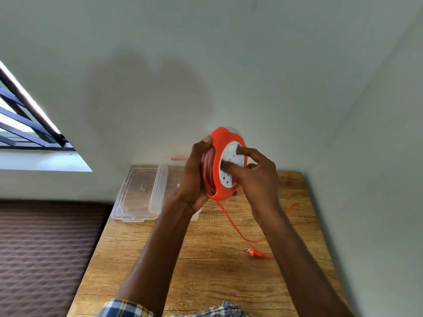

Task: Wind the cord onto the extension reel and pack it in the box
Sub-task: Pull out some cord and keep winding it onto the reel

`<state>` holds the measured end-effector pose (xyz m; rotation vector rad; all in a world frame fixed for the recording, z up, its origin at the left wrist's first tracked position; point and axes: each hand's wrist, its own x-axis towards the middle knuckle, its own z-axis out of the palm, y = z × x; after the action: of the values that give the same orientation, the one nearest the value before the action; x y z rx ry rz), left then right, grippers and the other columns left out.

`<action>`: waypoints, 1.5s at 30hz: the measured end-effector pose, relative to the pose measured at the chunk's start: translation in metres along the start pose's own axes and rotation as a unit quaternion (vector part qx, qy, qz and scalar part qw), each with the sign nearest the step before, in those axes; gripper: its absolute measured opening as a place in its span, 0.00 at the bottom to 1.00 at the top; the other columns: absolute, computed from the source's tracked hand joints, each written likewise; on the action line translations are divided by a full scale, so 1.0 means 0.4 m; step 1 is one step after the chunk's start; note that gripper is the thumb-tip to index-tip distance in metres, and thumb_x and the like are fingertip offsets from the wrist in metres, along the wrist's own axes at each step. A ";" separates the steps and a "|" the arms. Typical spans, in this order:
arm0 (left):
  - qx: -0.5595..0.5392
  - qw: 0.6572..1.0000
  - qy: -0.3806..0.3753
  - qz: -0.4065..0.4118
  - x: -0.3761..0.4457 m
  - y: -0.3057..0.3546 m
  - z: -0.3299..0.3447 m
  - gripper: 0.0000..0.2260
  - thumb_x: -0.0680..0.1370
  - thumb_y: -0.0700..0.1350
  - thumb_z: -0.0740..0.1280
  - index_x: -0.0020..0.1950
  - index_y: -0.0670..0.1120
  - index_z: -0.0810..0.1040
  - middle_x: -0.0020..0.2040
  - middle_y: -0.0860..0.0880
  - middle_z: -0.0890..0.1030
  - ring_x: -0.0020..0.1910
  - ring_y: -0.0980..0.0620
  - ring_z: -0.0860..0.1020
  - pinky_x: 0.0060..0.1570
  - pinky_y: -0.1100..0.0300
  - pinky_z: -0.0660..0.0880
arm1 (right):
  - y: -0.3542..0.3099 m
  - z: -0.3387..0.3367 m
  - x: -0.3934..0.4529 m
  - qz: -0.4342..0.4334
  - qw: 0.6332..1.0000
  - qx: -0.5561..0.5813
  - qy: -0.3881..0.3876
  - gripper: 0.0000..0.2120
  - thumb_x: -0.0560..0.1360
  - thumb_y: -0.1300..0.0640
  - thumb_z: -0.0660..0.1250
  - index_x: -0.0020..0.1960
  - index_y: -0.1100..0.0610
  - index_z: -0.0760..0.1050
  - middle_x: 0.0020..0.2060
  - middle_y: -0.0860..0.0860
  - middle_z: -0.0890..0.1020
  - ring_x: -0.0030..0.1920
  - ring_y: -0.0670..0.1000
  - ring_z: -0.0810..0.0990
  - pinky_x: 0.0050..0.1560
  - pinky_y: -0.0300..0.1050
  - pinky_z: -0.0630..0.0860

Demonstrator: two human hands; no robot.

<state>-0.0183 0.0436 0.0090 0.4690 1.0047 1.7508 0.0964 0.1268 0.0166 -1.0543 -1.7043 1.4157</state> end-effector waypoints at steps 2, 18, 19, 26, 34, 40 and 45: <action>0.038 0.999 -0.012 0.012 0.006 -0.007 0.017 0.25 0.80 0.65 0.63 0.64 0.49 0.86 0.60 0.37 0.84 0.55 0.40 0.84 0.59 0.44 0.81 | -0.011 0.010 0.007 0.131 0.980 0.150 -0.024 0.14 0.66 0.48 0.76 0.45 0.55 0.80 0.29 0.50 0.80 0.24 0.48 0.74 0.21 0.37 0.66; -0.118 0.992 -0.023 -0.046 0.014 -0.002 -0.056 0.33 0.80 0.69 0.61 0.74 0.45 0.78 0.67 0.38 0.81 0.63 0.36 0.81 0.59 0.40 0.80 | 0.057 -0.064 0.063 -0.260 0.915 -0.210 -0.224 0.24 0.78 0.48 0.73 0.71 0.35 0.73 0.62 0.41 0.75 0.60 0.42 0.77 0.54 0.39 0.79; -0.116 0.992 -0.019 -0.051 0.013 -0.005 -0.058 0.34 0.80 0.69 0.61 0.74 0.45 0.78 0.68 0.38 0.81 0.64 0.36 0.81 0.60 0.39 0.80 | 0.059 -0.067 0.065 -0.257 0.914 -0.217 -0.227 0.26 0.77 0.48 0.74 0.71 0.34 0.72 0.62 0.41 0.77 0.61 0.43 0.77 0.55 0.44 0.80; -0.078 0.996 0.015 -0.034 0.015 -0.017 -0.055 0.30 0.80 0.66 0.65 0.72 0.46 0.80 0.68 0.38 0.82 0.63 0.37 0.83 0.57 0.43 0.81 | 0.069 -0.052 0.047 -0.269 0.928 -0.235 -0.109 0.29 0.70 0.39 0.75 0.68 0.26 0.70 0.59 0.38 0.84 0.58 0.44 0.81 0.50 0.47 0.83; -0.021 0.999 0.045 -0.007 -0.002 -0.022 -0.053 0.27 0.80 0.66 0.65 0.67 0.47 0.84 0.64 0.38 0.85 0.59 0.40 0.85 0.56 0.46 0.83 | 0.060 0.060 -0.020 -0.124 0.975 -0.172 0.061 0.32 0.70 0.25 0.62 0.62 0.47 0.76 0.42 0.47 0.87 0.40 0.47 0.86 0.38 0.45 0.84; -0.015 0.998 0.046 -0.031 -0.007 -0.011 -0.061 0.28 0.81 0.66 0.62 0.69 0.47 0.83 0.66 0.38 0.83 0.61 0.39 0.84 0.57 0.45 0.82 | 0.053 0.016 -0.003 -0.213 0.945 -0.247 0.009 0.23 0.78 0.36 0.67 0.63 0.51 0.81 0.49 0.48 0.87 0.45 0.48 0.85 0.42 0.40 0.81; -0.053 0.996 0.043 -0.050 -0.008 -0.012 -0.087 0.27 0.81 0.66 0.62 0.66 0.48 0.85 0.64 0.39 0.84 0.58 0.40 0.84 0.59 0.43 0.80 | 0.084 -0.027 0.029 -0.247 0.930 -0.225 -0.155 0.20 0.77 0.49 0.74 0.68 0.44 0.79 0.66 0.48 0.79 0.64 0.49 0.77 0.56 0.51 0.82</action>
<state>-0.0389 0.0273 -0.0146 0.2726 0.9729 1.7361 0.1060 0.1448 -0.0146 -0.5606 -2.3956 0.9150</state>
